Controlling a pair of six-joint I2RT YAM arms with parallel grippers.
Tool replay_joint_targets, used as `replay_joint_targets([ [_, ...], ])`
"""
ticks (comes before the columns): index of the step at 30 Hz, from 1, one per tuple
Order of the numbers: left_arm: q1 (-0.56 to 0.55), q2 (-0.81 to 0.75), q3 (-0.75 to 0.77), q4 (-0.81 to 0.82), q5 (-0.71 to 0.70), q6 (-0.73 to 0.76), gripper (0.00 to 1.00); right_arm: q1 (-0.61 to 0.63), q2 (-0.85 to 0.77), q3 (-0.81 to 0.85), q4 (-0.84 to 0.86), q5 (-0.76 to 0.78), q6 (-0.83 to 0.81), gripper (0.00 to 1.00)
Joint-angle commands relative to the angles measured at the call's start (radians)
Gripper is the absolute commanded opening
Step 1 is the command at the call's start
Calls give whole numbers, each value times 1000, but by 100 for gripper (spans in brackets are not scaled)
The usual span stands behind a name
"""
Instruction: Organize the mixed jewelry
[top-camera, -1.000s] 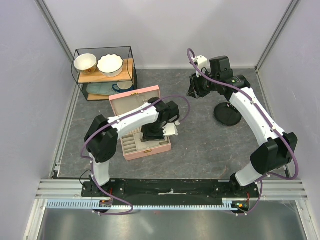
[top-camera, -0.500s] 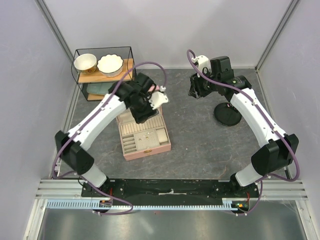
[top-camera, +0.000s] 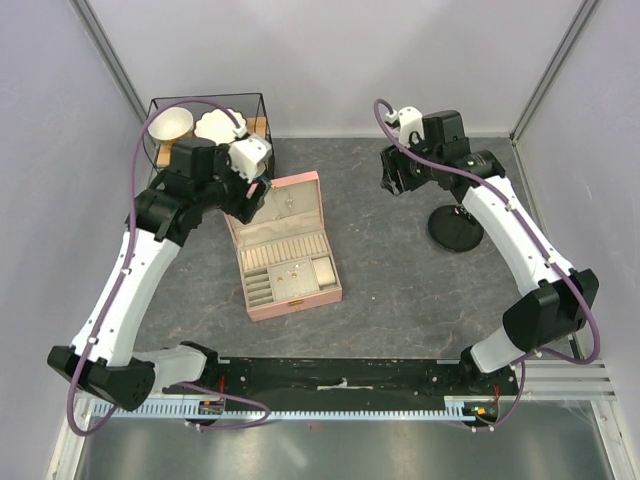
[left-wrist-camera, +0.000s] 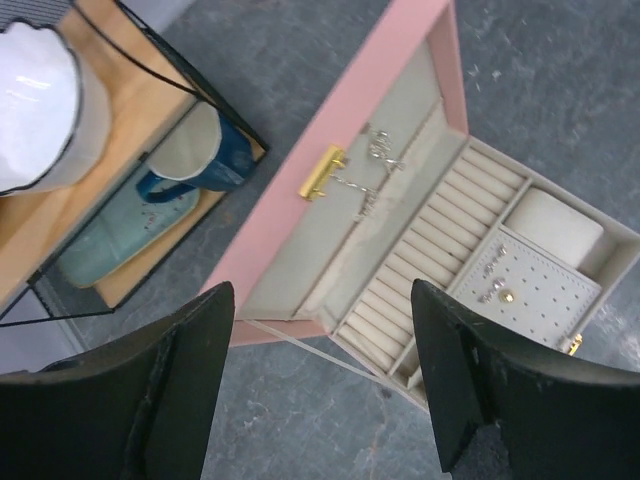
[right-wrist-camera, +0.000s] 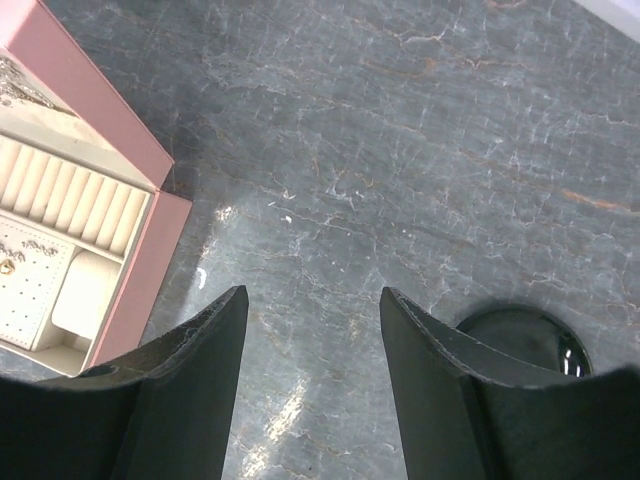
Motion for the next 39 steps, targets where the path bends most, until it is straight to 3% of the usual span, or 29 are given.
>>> replay_joint_targets([
  [1, 72, -19, -10, 96, 37, -52, 82, -1, -16, 78, 20, -2, -15, 64],
  [7, 120, 36, -27, 85, 44, 74, 91, -1, -8, 75, 14, -53, -15, 66],
  [26, 150, 239, 1, 72, 105, 298, 95, -1, -25, 25, 8, -85, -34, 70],
  [32, 152, 199, -34, 6, 211, 307, 89, -1, -31, 8, 9, -87, -35, 71],
  [39, 149, 79, -148, -10, 228, 287, 87, -1, -28, 5, 9, -96, -35, 72],
])
